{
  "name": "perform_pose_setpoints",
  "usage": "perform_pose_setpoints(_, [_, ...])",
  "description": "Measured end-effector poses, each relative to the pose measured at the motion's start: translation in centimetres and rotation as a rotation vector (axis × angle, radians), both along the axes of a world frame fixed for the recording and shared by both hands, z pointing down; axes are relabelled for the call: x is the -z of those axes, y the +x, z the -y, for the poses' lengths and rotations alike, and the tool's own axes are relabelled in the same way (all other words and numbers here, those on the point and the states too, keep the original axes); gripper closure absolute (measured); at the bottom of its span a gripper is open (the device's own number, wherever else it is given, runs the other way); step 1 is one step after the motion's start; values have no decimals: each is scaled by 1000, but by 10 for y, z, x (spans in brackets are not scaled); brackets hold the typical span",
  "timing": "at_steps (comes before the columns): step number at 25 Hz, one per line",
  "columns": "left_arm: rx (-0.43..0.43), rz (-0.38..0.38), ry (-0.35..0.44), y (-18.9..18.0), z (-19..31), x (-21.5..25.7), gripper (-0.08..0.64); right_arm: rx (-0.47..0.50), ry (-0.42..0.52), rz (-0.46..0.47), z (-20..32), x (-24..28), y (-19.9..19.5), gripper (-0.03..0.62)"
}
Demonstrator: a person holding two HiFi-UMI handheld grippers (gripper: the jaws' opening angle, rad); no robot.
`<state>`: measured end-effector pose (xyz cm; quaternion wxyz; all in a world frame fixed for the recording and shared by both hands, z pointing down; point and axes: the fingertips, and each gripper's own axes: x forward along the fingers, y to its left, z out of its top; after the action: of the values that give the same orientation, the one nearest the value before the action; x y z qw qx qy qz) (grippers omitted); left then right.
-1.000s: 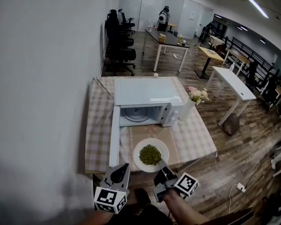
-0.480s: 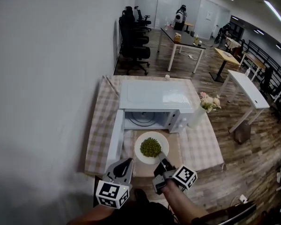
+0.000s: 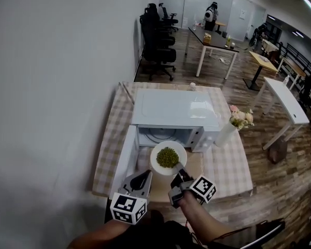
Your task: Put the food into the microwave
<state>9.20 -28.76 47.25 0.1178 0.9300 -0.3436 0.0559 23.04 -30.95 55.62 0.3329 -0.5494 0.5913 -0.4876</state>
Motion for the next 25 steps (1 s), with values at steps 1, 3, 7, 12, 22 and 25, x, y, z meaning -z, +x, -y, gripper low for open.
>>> perform_pose_setpoints(1, [0,9,-3,4,4,-3,552,6,5,5,7,-4,2,557])
perform_pose_setpoints(3, [1,29,-13,11,11,-10,552,17,6,14,20,-13,7,557])
perform_pose_setpoints(7, [28,52,-23,21,27,-23,552,24,-10,26,43,-32,18,557])
perform_pose_setpoints(12, [53,73,-45,30,39,-38,551,34,-40,26,68,-58,28,557])
perform_pose_setpoints(22, [96,91,-46,33,59,-53,552,33,-99,43,120,-100,37,557])
perform_pose_setpoints(25, [94,76,-33,35,63,-52,552,26,-117,41,134,-112,38,557])
